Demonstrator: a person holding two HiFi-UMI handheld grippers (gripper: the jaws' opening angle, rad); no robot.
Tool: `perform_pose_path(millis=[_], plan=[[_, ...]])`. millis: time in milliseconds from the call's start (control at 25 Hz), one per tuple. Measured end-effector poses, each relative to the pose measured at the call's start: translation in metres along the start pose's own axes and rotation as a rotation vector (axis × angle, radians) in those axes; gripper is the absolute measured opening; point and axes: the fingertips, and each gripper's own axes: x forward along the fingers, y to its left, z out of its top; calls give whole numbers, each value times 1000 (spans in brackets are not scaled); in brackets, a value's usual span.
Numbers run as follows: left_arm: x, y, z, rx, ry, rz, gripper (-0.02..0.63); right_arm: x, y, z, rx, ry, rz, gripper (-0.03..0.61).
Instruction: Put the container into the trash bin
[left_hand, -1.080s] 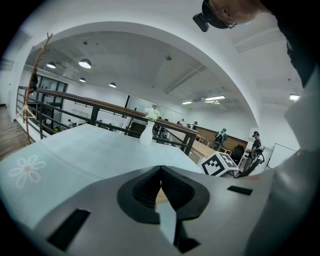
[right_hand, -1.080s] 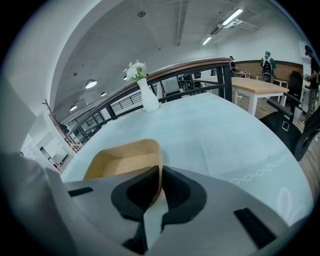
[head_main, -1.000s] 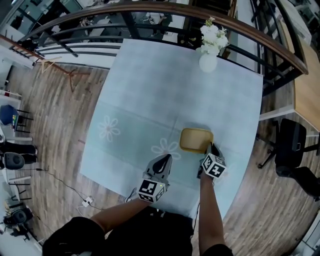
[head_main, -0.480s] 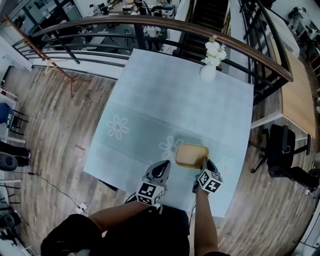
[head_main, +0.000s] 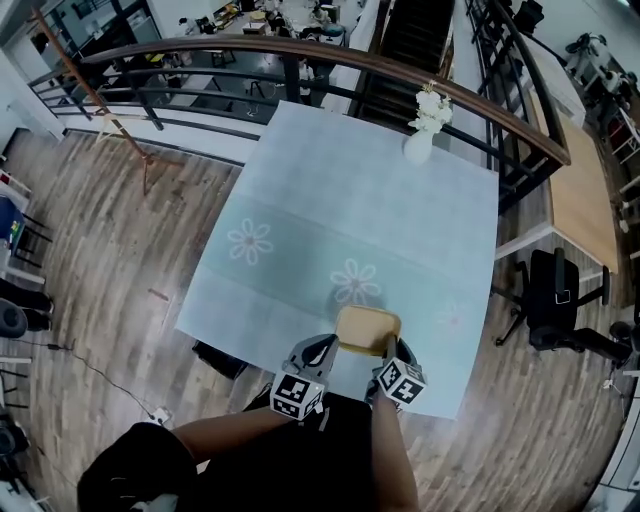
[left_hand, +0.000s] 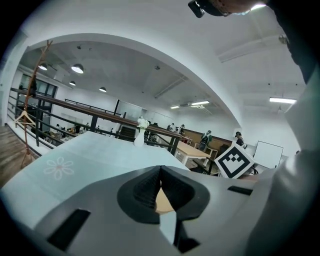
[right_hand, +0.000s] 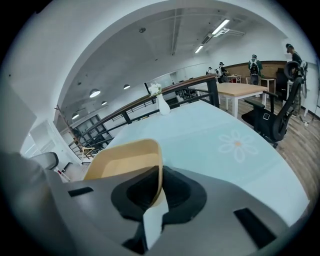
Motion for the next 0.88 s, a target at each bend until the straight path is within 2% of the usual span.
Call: perform_pose_path(millis=[200, 360, 520, 760, 880], plan=[[-33, -11, -6, 14, -36, 67, 14, -16, 10, -22, -49, 16, 67, 42], [-66, -25, -18, 20, -50, 163, 14, -33, 22, -39, -74, 37, 145, 42], [-105, -48, -36, 44, -52, 227, 14, -62, 34, -56, -152, 47, 205, 43], [-135, -76, -58, 19, -46, 300, 14, -89, 29, -75, -159, 47, 243, 43], [-154, -74, -64, 20, -31, 332, 14, -101, 39, -96, -143, 68, 263, 43]])
